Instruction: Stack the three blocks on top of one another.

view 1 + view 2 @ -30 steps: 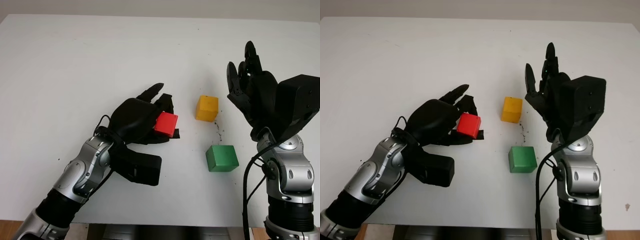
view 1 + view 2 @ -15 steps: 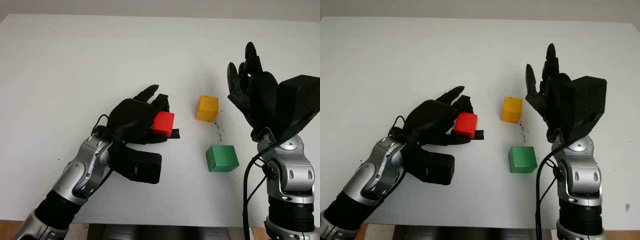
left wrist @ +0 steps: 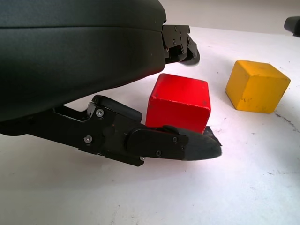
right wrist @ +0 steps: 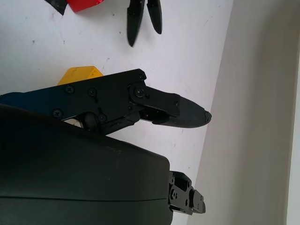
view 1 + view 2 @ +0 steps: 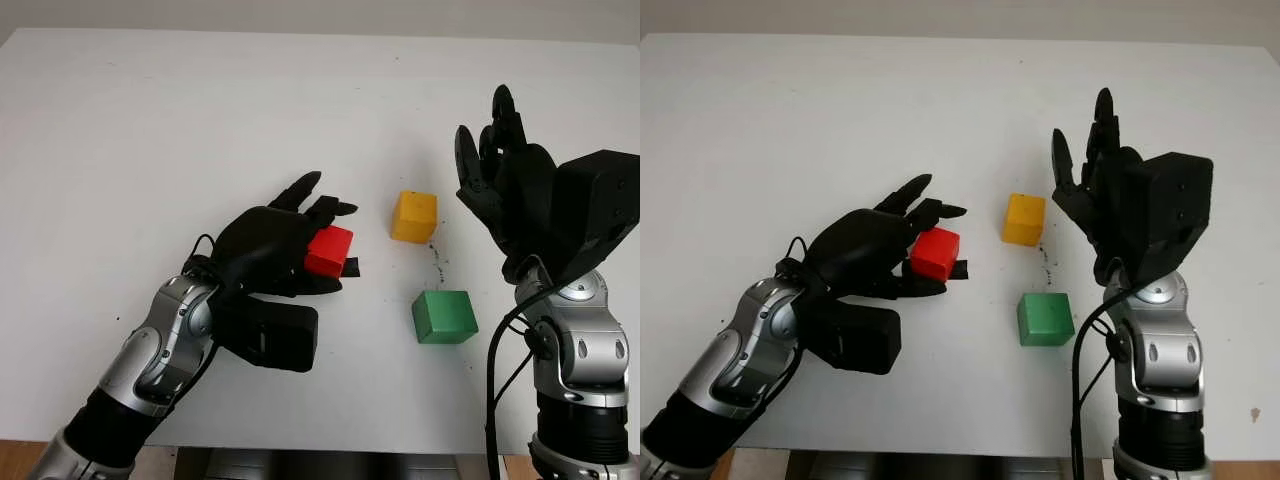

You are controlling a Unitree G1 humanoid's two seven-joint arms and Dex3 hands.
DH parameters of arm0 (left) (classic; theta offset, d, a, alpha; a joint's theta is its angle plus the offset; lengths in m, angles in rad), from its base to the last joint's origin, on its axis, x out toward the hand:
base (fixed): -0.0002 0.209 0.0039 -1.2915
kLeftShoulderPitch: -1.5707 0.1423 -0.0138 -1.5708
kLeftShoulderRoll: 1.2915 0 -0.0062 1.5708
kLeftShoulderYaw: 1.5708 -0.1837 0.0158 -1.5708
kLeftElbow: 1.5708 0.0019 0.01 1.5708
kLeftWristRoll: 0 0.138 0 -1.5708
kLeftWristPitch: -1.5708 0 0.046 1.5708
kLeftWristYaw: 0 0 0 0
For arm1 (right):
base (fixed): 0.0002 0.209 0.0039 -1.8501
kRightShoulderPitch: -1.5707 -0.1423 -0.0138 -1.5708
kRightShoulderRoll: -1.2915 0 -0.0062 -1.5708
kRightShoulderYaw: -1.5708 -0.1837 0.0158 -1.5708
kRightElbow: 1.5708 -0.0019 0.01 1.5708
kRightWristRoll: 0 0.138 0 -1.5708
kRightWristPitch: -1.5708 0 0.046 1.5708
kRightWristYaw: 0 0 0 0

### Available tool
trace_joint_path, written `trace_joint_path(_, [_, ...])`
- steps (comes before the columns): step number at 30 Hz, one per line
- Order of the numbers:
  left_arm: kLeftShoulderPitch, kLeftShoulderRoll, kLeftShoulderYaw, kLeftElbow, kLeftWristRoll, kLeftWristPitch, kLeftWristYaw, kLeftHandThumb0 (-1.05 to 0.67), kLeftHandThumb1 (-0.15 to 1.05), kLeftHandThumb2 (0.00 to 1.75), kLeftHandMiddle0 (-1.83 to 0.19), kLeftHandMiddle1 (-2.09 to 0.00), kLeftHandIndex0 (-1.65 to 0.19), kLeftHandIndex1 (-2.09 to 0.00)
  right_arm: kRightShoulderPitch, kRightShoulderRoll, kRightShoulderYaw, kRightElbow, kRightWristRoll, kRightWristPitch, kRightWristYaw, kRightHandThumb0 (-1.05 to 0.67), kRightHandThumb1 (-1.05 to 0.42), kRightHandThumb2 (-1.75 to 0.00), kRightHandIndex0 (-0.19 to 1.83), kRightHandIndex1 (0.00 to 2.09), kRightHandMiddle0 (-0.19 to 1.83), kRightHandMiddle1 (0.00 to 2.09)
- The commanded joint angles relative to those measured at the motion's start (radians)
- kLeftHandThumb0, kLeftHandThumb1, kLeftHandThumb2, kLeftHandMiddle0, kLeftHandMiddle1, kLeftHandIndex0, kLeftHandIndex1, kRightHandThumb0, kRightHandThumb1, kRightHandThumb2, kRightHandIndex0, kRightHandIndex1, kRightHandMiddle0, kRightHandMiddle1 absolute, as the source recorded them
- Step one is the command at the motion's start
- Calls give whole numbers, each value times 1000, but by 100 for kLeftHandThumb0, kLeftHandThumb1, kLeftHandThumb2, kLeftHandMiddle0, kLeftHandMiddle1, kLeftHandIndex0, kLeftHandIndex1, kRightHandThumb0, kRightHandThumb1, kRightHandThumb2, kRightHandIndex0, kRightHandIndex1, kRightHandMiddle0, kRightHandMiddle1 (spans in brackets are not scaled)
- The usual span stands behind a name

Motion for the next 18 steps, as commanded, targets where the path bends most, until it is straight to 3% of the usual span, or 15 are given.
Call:
trace_joint_path(1, [19, 2, 14, -11, -12, -2, 6, -81, 105, 30, 19, 0, 15, -10, 6, -8, -6, -9, 2, -9, 3, -54, -105, -59, -19, 0, -19, 0])
trace_joint_path(7, [30, -19, 48, 8, -54, -15, 78, -90, 105, 28, 19, 0, 19, 0, 4, -8, -10, -15, 9, 3, 9, -54, -105, -59, -19, 0, -19, 0])
trace_joint_path(8, [33, -24, 60, 14, -66, -27, 108, -91, 105, 32, 19, 0, 19, 0, 3, -8, -11, -16, 10, 5, 9, -54, -105, -59, -19, 0, -19, 0])
trace_joint_path(10, [42, -39, 89, 25, -110, -50, 157, -92, 105, 54, 19, 0, 19, 0, 2, -8, -11, -17, 11, 4, 9, -55, -105, -59, -19, 0, -19, 0])
trace_joint_path(13, [51, -76, 165, 56, -228, -97, 232, -88, 105, 69, 19, 0, 19, 0, 0, -15, -14, -15, 5, -1, 9, -55, -105, -57, -19, 0, -19, 0])
trace_joint_path(18, [33, -145, 301, 100, -488, -135, 264, -85, 105, 70, 19, 0, 19, 0, -8, -34, -18, -15, 6, -21, 29, -54, -105, -55, -19, 0, -19, 0])
